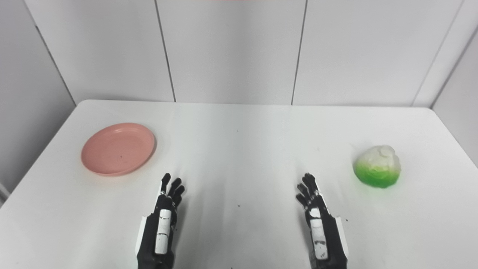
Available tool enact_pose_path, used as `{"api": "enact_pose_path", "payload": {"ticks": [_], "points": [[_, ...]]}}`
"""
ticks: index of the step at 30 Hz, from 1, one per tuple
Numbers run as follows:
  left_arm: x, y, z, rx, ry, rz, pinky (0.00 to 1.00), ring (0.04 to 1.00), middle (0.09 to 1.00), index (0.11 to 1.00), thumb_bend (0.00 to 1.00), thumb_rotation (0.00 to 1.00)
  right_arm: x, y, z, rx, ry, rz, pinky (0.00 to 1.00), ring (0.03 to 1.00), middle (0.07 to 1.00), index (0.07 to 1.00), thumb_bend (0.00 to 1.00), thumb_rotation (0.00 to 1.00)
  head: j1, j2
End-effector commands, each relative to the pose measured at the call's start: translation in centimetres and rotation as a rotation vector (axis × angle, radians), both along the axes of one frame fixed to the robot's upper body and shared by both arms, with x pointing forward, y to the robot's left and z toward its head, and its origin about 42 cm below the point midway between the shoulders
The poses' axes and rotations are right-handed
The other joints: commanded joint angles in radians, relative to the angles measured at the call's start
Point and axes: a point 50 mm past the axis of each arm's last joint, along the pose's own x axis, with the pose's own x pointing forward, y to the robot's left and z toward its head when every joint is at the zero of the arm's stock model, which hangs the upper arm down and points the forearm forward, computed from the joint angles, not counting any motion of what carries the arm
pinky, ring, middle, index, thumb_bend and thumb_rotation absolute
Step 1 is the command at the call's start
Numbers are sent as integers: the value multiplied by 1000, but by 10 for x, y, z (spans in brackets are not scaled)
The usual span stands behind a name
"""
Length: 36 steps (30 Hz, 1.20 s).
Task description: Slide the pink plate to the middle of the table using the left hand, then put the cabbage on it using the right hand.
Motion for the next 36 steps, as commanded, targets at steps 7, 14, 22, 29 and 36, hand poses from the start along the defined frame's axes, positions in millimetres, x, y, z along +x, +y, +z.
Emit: {"api": "enact_pose_path", "payload": {"ticks": [7,14,22,29,36], "points": [[-17,-6,-29,6,94,15,976,929,936,950,708,879,-10,-29,-34,-41,79,-15,966,949,970,962,829,1000,41,-59],[-14,-7,-34,5,93,20,931,912,926,931,693,864,-8,-29,-42,-34,84,-11,968,950,974,974,813,1000,40,-86],[-13,-5,-36,28,71,28,888,896,916,918,707,858,-7,-28,-43,-31,82,-5,976,955,975,973,810,1000,34,-81],[-5,1,-23,121,-40,17,850,909,923,923,724,891,-3,-25,-42,-29,85,-4,951,941,967,970,827,1000,19,-62],[3,11,6,59,-114,37,881,902,903,896,791,891,-1,-23,-41,-39,90,-5,927,940,955,958,840,1000,13,-58]]}}
